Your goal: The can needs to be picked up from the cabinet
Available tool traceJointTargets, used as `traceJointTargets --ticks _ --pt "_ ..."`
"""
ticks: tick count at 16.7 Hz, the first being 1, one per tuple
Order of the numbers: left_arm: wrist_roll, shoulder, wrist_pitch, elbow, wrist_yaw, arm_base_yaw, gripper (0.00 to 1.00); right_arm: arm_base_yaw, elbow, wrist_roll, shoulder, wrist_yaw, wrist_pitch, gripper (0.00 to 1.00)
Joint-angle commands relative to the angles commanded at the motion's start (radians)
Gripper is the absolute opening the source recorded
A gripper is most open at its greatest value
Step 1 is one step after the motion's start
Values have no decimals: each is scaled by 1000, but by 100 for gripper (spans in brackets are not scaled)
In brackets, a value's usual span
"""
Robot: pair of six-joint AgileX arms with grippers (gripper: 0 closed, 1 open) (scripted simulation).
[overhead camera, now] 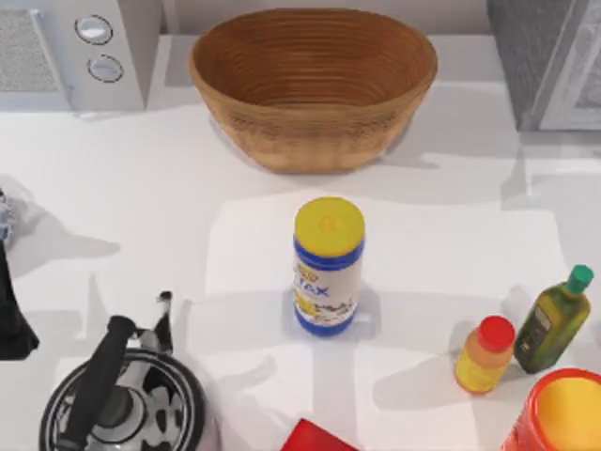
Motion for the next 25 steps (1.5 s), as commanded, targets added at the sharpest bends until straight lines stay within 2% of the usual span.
traceJointTargets --ticks 5,10,17,25 --pt "0 0 0 0 0 0 100 42 438 4 316 48 -97 100" --pt "0 0 0 0 0 0 100 65 663 6 487 74 -153 100" --pt "0 0 0 0 0 0 100 66 674 6 499 79 -152 100" --pt "0 0 0 0 0 0 100 176 591 1 564 199 6 100"
